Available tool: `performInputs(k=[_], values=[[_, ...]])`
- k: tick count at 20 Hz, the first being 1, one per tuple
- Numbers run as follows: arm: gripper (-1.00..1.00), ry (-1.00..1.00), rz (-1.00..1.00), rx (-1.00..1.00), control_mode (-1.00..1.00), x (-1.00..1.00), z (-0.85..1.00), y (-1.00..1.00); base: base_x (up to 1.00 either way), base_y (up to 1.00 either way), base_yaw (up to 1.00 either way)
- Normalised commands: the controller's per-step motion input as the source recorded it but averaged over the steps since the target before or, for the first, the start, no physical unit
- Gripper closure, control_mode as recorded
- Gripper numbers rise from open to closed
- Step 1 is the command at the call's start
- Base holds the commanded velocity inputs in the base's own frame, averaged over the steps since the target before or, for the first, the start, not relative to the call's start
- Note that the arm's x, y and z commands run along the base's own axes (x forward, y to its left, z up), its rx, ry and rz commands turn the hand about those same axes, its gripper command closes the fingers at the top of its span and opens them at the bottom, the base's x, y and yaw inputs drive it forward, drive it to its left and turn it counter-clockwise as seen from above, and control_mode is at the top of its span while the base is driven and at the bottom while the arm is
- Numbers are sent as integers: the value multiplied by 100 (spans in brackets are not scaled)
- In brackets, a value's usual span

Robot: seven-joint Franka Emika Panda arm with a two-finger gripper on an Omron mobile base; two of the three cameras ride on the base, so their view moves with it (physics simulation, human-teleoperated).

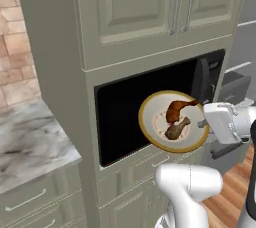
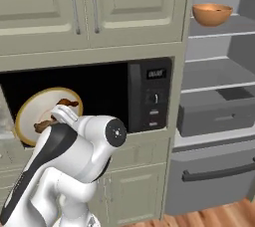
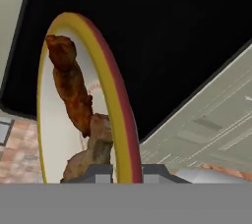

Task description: Place the bowl with the lemon and eggplant on the top shelf of the fridge. Place the bowl with the chicken drumsticks on the second highest shelf of the fridge.

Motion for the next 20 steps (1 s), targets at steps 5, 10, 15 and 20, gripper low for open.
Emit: performInputs(k=[5, 10, 15, 20], values=[[100, 0, 0, 0, 100, 0, 0, 0, 35, -100, -19], [100, 0, 0, 0, 100, 0, 0, 0, 26, -100, -9], [100, 0, 0, 0, 100, 0, 0, 0, 42, -100, -5], [100, 0, 0, 0, 100, 0, 0, 0, 46, -82, 1]])
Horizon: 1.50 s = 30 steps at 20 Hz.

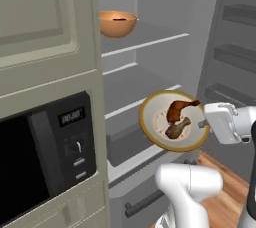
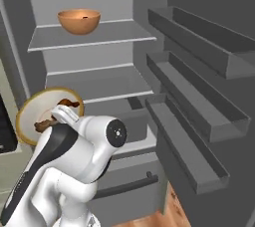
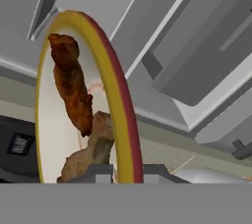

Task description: Place the bowl with the lemon and eggplant on the top shelf of the fridge. Place the bowl with the chicken drumsticks on the second highest shelf of the fridge.

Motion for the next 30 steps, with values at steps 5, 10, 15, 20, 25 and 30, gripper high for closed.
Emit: performInputs(k=[5, 10, 15, 20, 25, 30], values=[[100, 0, 0, 0, 100, 0, 0, 0, 26, -15, 15], [100, 0, 0, 0, 100, 0, 0, 0, 29, 25, 24], [100, 0, 0, 0, 100, 0, 0, 0, 68, 1, 28], [100, 0, 0, 0, 100, 0, 0, 0, 43, -50, 13], [100, 6, -8, 1, -100, 27, 0, -5, 32, -1, -2], [100, 21, -31, 0, -100, 100, 22, 0, 0, 0, 0]])
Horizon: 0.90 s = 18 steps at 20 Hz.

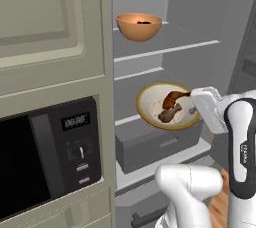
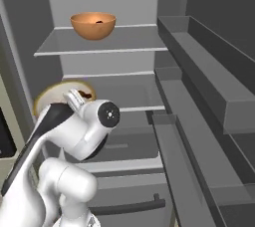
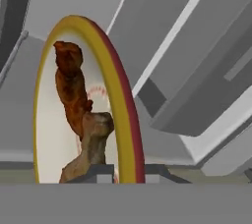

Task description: Place the bowl with the lemon and eggplant on the top shelf of the fridge. Place the bowl with the chicken drumsticks on the second highest shelf of the fridge.

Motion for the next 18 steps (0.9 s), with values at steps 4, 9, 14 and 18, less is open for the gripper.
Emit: performInputs(k=[4, 9, 14, 18], values=[[100, 25, -13, 1, -100, 100, 10, -7, 0, 0, 0], [100, 14, 0, 0, -100, 100, -3, -15, 0, 0, 0], [100, 5, -1, 0, -100, 100, -29, 0, 0, 0, 0], [100, 8, -2, 0, -100, 92, -64, -11, 0, 0, 0]])
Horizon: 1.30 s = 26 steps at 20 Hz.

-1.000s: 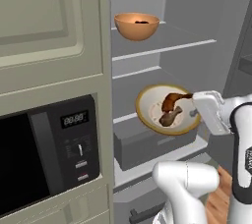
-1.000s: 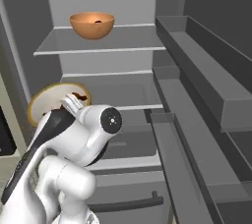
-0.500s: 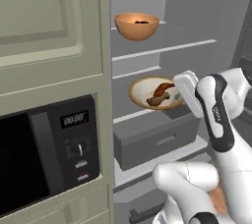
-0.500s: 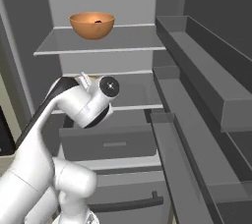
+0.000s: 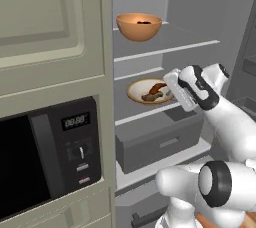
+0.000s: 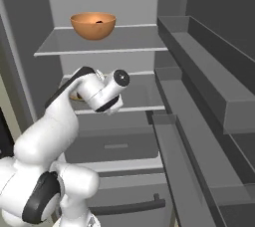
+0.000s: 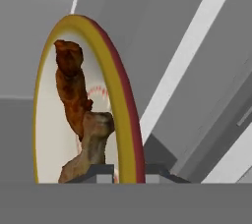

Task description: Place the bowl with the lemon and eggplant on the top shelf of the fridge. Place the bowl with the chicken drumsticks on the second highest shelf of the fridge.

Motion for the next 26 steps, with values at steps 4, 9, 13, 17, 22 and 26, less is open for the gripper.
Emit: performInputs(k=[4, 9, 13, 17, 22, 26], values=[[100, 3, -4, 0, -100, 87, -51, -2, 0, 0, 0], [100, -1, -9, 0, -100, 85, -38, 0, 0, 0, 0], [100, -11, -6, 0, -100, 79, -18, 3, 0, 0, 0], [100, -10, -3, 0, -100, 58, -11, 10, 0, 0, 0], [-100, 6, 0, -2, -100, 5, 10, 7, 0, 0, 0], [-100, 1, -9, 0, -100, -33, 60, -17, 0, 0, 0]])
